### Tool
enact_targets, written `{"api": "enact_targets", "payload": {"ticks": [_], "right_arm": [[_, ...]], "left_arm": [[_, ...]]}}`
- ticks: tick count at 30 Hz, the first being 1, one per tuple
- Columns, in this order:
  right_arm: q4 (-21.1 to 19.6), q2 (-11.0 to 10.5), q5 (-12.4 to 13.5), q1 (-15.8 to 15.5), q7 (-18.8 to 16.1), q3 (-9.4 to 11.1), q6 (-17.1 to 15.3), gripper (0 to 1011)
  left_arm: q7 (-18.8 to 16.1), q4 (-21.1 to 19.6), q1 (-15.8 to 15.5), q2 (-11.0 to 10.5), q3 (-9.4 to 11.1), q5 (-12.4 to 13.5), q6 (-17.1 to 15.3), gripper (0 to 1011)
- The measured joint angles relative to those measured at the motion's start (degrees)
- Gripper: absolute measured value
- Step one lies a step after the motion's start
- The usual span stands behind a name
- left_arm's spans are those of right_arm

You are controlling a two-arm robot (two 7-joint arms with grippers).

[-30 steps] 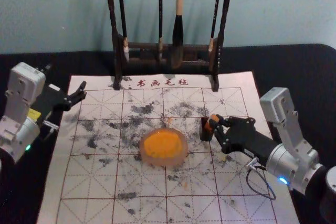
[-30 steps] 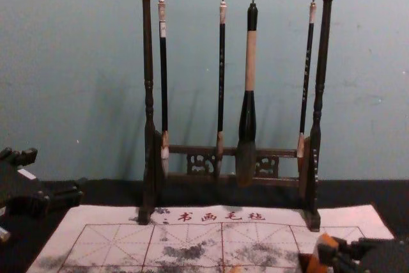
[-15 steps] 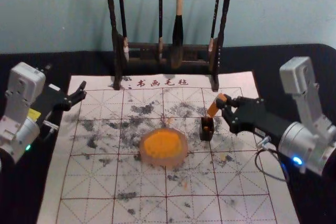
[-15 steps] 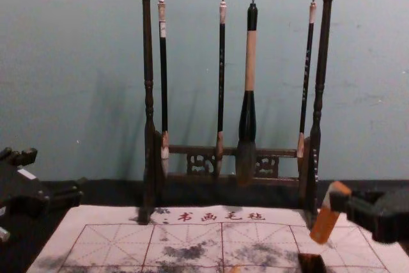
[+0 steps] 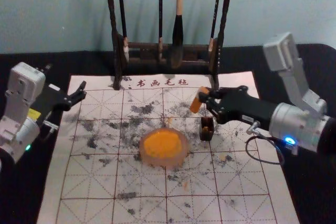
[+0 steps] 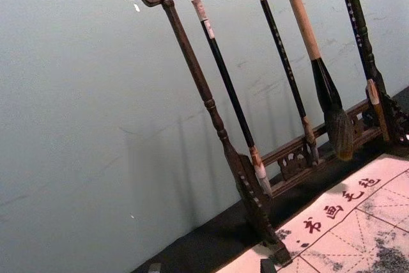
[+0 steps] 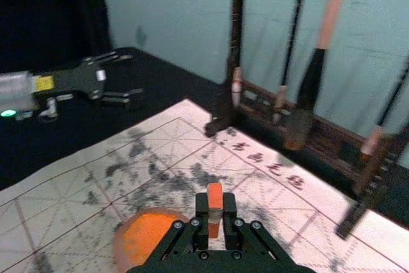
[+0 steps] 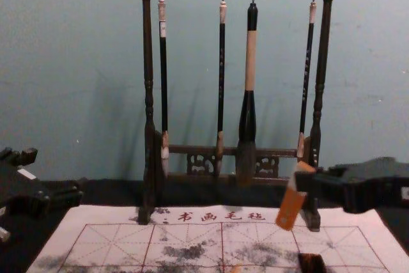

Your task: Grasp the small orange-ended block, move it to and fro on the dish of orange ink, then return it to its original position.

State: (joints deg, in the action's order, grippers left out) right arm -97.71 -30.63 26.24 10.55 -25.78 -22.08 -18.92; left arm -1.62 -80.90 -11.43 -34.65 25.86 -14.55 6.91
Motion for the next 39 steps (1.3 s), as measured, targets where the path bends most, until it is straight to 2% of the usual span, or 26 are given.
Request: {"api": "enact_targets", "payload": {"ticks": [3, 10, 11, 13, 14, 17, 27, 39], "right_arm": [[0.9, -0.3, -0.2, 2.0, -1.6, -1.9, -0.7, 124], [3.9, -0.5, -2.9, 7.7, -5.2, -8.0, -1.2, 124], [3.9, -0.5, -2.9, 7.7, -5.2, -8.0, -1.2, 124], [4.9, -0.5, -3.9, 9.1, -6.2, -10.1, -1.4, 124], [4.9, -0.5, -3.9, 9.1, -6.2, -10.1, -1.4, 124], [5.9, -0.5, -5.1, 10.2, -6.9, -12.2, -1.3, 124], [8.2, 0.5, -7.0, 11.9, -7.2, -14.7, -1.2, 124], [11.2, 2.8, -7.5, 13.7, -6.7, -15.4, -3.3, 123]], "left_arm": [[0.0, 0.0, 0.0, 0.0, 0.0, 0.0, 0.0, 1001], [0.0, 0.0, 0.0, 0.0, 0.0, 0.0, 0.0, 1001], [0.0, 0.0, 0.0, 0.0, 0.0, 0.0, 0.0, 1001], [0.0, 0.0, 0.0, 0.0, 0.0, 0.0, 0.0, 1001], [0.0, 0.0, 0.0, 0.0, 0.0, 0.0, 0.0, 1001], [0.0, 0.0, 0.0, 0.0, 0.0, 0.0, 0.0, 1001], [0.0, 0.0, 0.0, 0.0, 0.0, 0.0, 0.0, 1001], [0.0, 0.0, 0.0, 0.0, 0.0, 0.0, 0.0, 1001]]}}
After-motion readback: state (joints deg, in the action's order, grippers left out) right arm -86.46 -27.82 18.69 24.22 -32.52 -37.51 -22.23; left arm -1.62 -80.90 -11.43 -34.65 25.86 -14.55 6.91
